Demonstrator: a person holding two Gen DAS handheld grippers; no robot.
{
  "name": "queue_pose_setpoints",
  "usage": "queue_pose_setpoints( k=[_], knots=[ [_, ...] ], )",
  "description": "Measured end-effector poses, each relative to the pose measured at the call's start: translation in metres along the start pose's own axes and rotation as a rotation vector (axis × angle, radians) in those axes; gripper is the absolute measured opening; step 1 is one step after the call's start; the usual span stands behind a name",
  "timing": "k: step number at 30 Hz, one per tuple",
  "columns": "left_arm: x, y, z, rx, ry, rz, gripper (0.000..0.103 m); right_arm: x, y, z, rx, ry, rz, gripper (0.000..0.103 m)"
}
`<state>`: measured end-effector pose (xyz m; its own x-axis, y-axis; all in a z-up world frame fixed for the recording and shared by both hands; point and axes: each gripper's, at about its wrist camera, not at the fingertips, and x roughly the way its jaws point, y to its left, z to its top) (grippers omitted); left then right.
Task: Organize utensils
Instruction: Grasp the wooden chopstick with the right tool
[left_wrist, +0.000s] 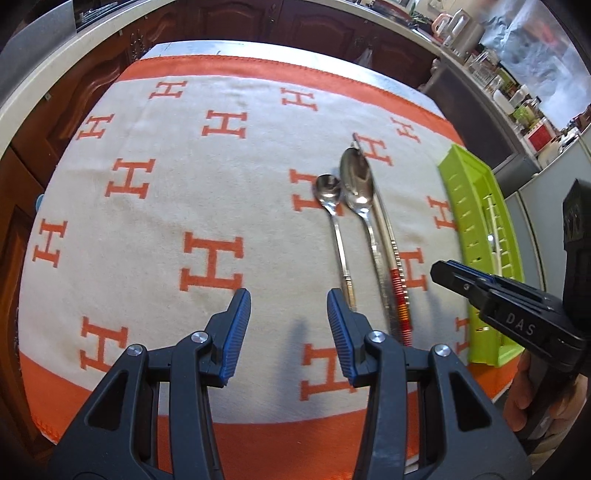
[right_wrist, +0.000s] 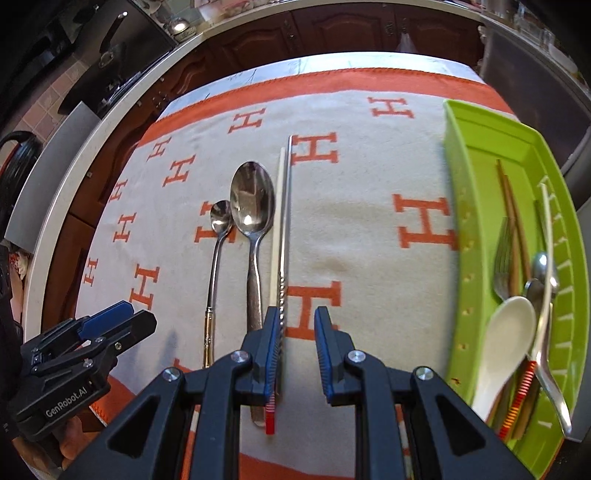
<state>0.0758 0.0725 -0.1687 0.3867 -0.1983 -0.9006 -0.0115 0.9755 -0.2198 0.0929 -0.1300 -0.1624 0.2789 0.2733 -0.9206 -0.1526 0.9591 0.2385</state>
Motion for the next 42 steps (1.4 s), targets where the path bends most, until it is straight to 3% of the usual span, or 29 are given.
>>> queue_pose_setpoints(
  k=[10,17,22,23,25,35,42],
  knots=[
    [0.023,0.013,0.003,-0.033,0.056,0.013,0.040,0.011,0.005,0.005,-0.055,-0.009,-0.049,0.019],
    [0.027,0.010,0.004,-0.018,0.061,0.003,0.040,0.020,0.026,0.008,-0.181,-0.027,-0.179,0.019],
    [0.026,0.005,0.003,-0.002,0.054,0.002,0.040,0.022,0.025,0.015,-0.199,-0.074,-0.180,0.019],
    [0.025,0.003,0.003,0.001,0.053,0.003,0.040,0.022,0.024,0.015,-0.199,-0.078,-0.177,0.018],
    [0.024,0.002,0.004,0.005,0.052,0.006,0.040,0.022,0.022,0.016,-0.197,-0.081,-0.185,0.006],
    [0.014,-0.022,0.014,0.052,0.032,-0.017,0.040,-0.005,-0.019,0.004,0.013,-0.088,-0.015,0.006],
    [0.021,-0.055,0.042,0.060,0.040,-0.149,0.040,-0.042,-0.046,-0.008,0.118,-0.144,0.082,0.006]
  ],
)
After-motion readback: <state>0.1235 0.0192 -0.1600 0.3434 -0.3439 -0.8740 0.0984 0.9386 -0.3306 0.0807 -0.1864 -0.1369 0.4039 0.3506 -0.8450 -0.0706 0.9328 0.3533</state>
